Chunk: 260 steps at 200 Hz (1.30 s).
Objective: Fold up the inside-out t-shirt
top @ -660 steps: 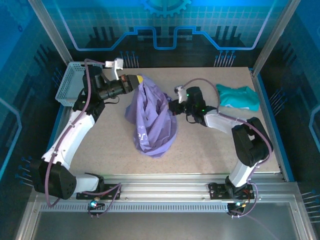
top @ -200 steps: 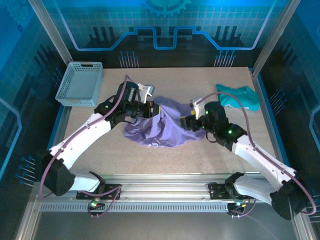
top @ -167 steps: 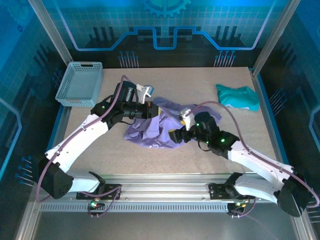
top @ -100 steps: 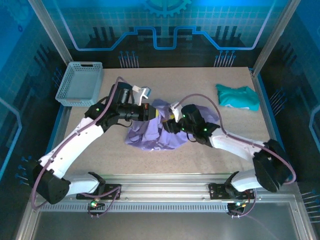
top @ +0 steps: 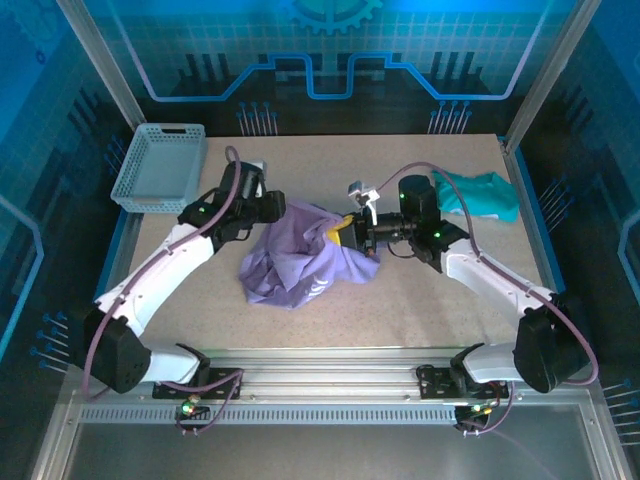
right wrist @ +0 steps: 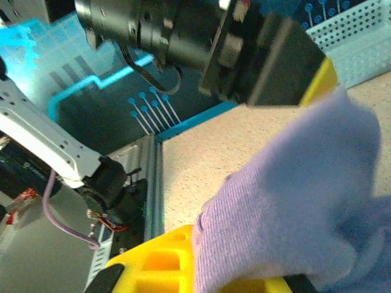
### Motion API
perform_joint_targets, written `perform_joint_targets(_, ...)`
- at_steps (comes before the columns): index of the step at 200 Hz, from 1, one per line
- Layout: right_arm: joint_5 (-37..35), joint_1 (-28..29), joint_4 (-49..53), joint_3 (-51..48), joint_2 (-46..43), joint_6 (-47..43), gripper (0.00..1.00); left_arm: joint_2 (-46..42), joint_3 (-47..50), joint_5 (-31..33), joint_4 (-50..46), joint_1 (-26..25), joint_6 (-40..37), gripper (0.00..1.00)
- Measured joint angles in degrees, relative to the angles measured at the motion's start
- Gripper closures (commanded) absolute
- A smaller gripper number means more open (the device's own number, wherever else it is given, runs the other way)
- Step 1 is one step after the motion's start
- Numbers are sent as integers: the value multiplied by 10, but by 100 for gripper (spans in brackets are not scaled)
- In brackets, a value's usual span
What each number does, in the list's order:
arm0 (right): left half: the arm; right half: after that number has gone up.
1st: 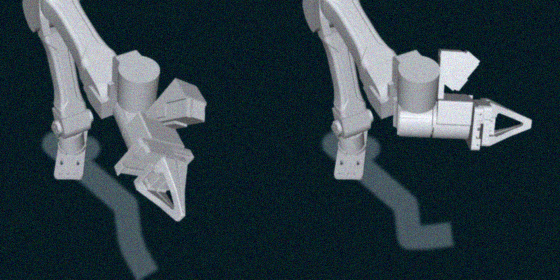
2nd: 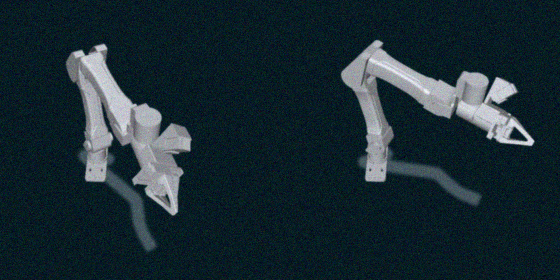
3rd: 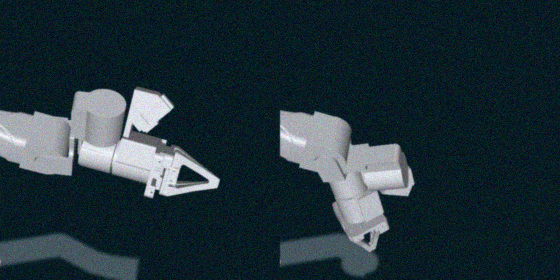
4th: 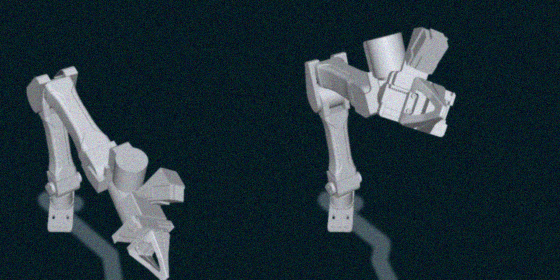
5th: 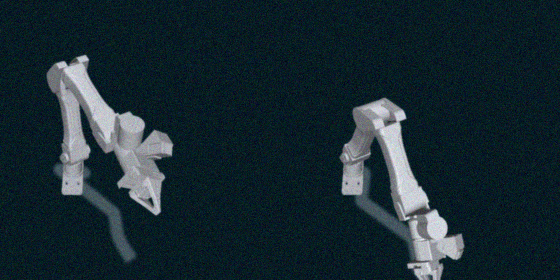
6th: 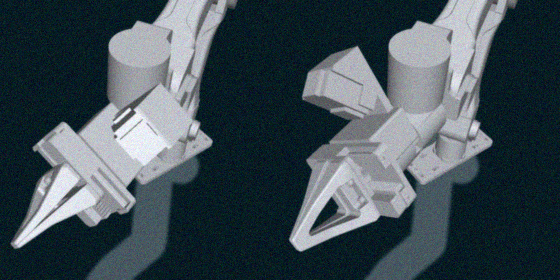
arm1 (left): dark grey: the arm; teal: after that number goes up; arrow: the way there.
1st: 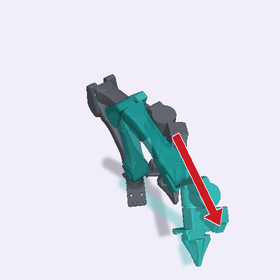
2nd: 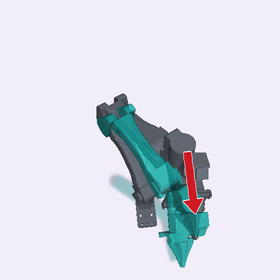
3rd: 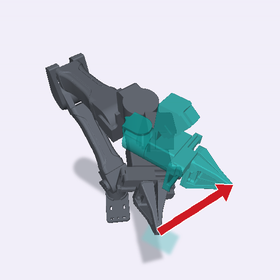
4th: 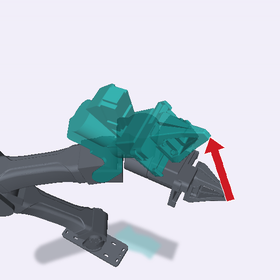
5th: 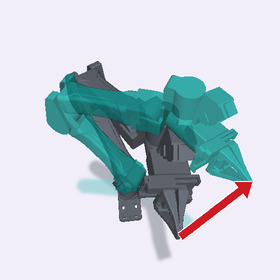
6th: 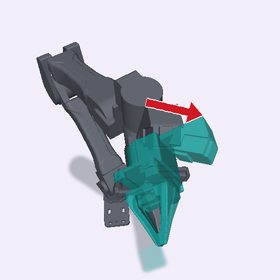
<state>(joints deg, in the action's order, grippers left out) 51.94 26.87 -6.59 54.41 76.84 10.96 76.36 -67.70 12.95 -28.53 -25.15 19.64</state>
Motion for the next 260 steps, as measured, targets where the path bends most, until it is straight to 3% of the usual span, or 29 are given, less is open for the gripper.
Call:
perform_joint_targets(21, 19, -12, 4, 9, 3, 5, 100, -64, 46, -12, 2, -49, 0, 23)
perform_joint_targets(48, 33, -18, 10, 16, 13, 6, 100, -146, 99, -76, 5, -62, 15, 22)
perform_joint_targets(86, 45, -19, 27, 21, 13, 1, 100, -56, 99, -144, 40, -60, 22, 24)
perform_joint_targets(118, 56, -34, 33, 23, 10, -4, 100, 10, 99, -183, 51, -44, 46, 41)
perform_joint_targets(138, 59, -40, 31, 23, 5, -5, 100, 30, 99, -213, 82, -25, 67, 66)
perform_joint_targets(153, 59, -41, 26, 20, -1, -5, 100, 52, 98, -249, 114, -12, 82, 100)
perform_joint_targets(163, 55, -41, 26, 12, -9, -5, 100, 67, 98, -278, 140, -4, 92, 100)
perform_joint_targets(169, 43, -43, 30, 7, -15, -5, 100, 72, 101, -297, 161, 1, 101, 100)
perform_joint_targets(179, 0, -47, 50, 3, -28, 0, 90, 67, 116, -331, 209, 9, 118, 100)
perform_joint_targets(189, -76, -53, 91, 6, -40, 16, 83, 49, 143, -361, 263, 17, 136, 100)
perform_joint_targets(215, -270, -53, 174, 11, -52, 41, 55, -47, 197, -428, 362, 29, 176, 100)
perform_joint_targets(245, -403, 10, 226, -9, -92, -6, 45, -113, 198, -481, 443, 29, 194, 100)
perform_joint_targets(260, -433, 42, 233, -23, -130, -48, 33, -118, 198, -499, 461, 29, 198, 100)
